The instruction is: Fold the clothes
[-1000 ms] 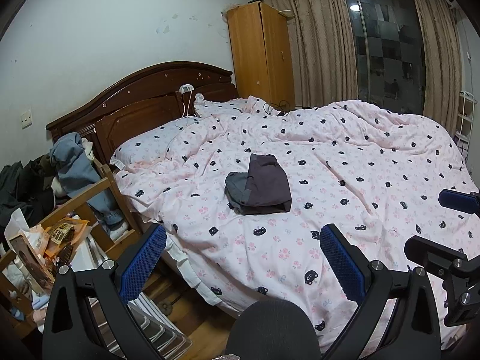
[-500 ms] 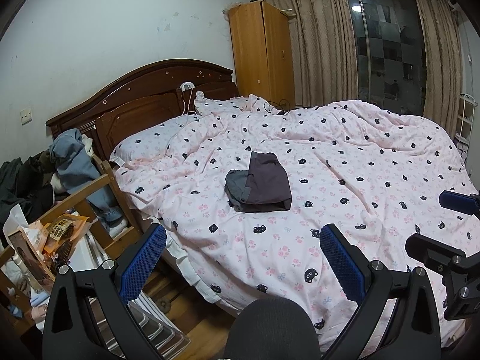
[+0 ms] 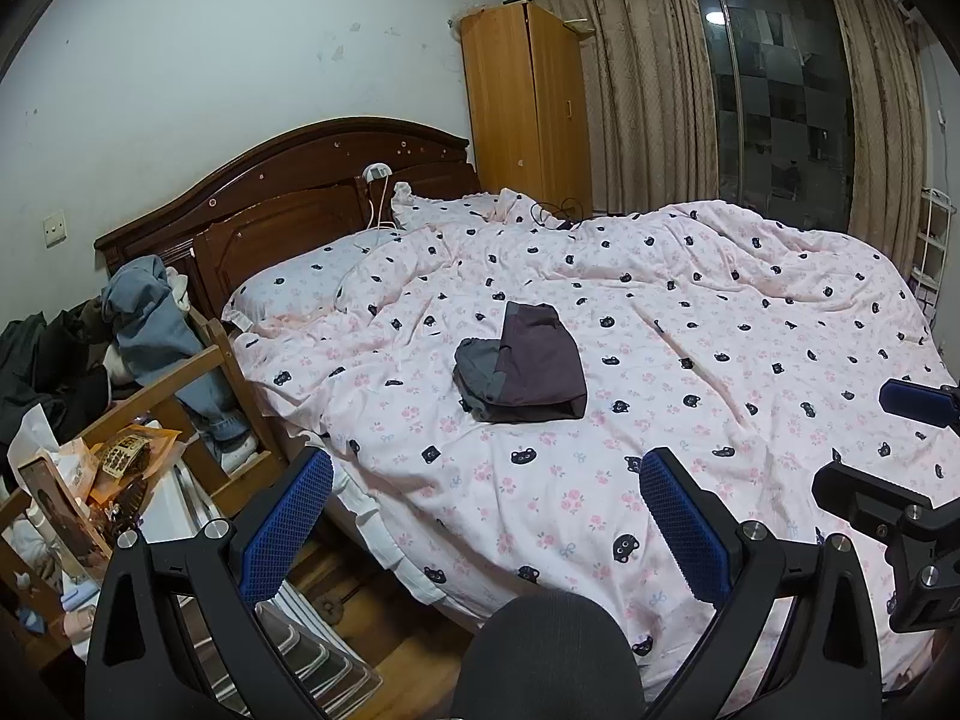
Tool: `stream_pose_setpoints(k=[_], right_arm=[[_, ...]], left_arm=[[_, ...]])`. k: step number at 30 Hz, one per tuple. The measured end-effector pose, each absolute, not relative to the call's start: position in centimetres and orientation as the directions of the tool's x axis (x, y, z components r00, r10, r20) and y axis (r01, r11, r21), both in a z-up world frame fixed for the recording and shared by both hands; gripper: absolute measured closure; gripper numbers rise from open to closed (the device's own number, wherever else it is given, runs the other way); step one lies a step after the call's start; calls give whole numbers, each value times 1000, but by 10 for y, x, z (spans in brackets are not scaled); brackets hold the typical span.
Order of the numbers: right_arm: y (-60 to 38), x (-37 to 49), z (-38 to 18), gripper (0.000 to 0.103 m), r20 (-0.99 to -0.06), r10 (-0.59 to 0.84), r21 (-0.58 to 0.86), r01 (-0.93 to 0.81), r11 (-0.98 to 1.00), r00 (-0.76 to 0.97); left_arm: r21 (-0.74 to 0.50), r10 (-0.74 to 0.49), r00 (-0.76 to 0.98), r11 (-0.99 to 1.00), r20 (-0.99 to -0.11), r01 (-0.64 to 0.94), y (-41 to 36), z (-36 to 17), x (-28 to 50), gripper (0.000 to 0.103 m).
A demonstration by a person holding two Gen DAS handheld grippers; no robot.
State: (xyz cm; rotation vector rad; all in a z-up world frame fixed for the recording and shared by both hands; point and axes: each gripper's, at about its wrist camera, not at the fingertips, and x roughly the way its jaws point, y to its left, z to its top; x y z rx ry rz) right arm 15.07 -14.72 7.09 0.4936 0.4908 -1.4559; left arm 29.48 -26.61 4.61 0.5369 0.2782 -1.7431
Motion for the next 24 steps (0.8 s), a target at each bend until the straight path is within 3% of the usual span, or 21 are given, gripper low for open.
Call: stream_pose_setpoints(k=[24], right_arm=[[-145, 156, 72, 3, -590, -805, 18, 998, 67, 65]], left_arm=[[110, -865, -134, -213, -484, 971, -265, 46, 302, 1]])
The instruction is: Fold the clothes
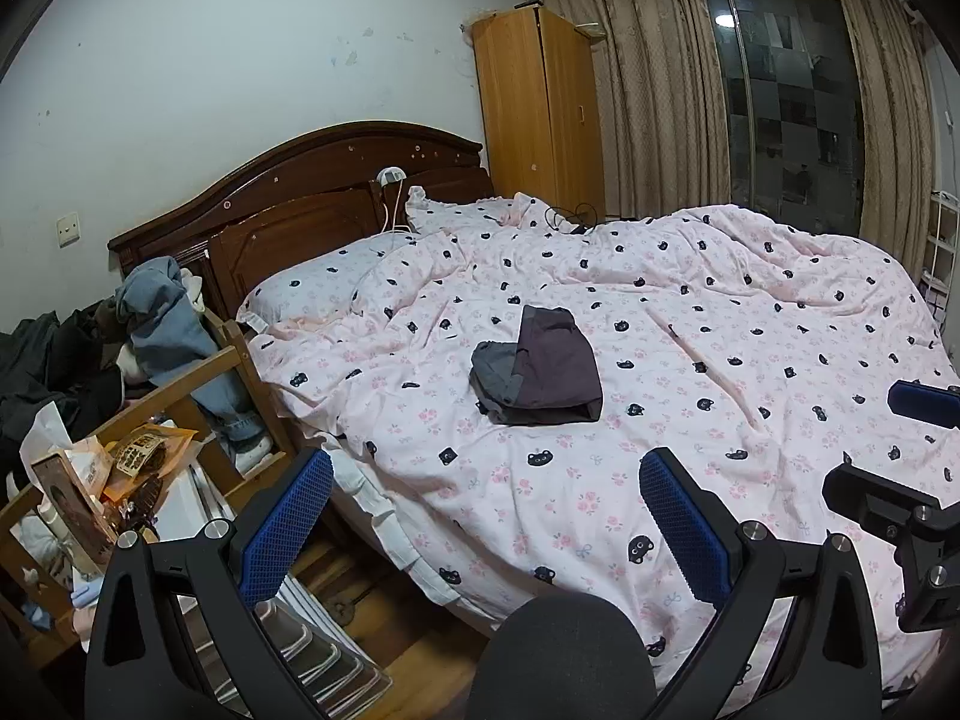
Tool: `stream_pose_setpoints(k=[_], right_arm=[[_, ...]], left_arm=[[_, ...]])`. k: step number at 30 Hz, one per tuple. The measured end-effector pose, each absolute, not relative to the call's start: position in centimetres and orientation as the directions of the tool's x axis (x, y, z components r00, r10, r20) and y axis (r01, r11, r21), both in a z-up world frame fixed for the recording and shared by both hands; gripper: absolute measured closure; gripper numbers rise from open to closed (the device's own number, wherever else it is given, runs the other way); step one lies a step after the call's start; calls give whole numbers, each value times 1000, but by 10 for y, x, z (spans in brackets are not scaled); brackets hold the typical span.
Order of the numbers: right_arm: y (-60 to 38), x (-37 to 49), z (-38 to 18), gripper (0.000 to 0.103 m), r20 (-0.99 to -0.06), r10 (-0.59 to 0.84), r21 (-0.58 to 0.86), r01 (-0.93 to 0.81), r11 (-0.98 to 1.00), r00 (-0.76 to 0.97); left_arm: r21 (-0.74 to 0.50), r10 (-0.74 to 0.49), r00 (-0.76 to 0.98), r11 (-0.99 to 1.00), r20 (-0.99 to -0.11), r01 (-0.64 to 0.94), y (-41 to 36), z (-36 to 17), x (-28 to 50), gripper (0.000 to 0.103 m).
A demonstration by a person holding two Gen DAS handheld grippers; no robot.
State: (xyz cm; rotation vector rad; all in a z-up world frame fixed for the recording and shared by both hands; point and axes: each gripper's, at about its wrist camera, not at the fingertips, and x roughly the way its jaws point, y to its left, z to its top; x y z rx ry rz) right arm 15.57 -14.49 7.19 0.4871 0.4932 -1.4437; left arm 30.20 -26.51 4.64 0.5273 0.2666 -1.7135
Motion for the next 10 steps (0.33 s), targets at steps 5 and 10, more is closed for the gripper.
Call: stream_pose_setpoints(k=[5, 10], right_arm=[[-145, 154, 71, 3, -592, -803, 23, 998, 64, 65], [-146, 151, 69, 3, -595, -801, 28, 998, 63, 67]], left_arm=[[116, -863, -132, -213, -487, 970, -265, 45, 299, 1], [121, -865, -131, -214, -484, 969, -264, 44, 297, 1]])
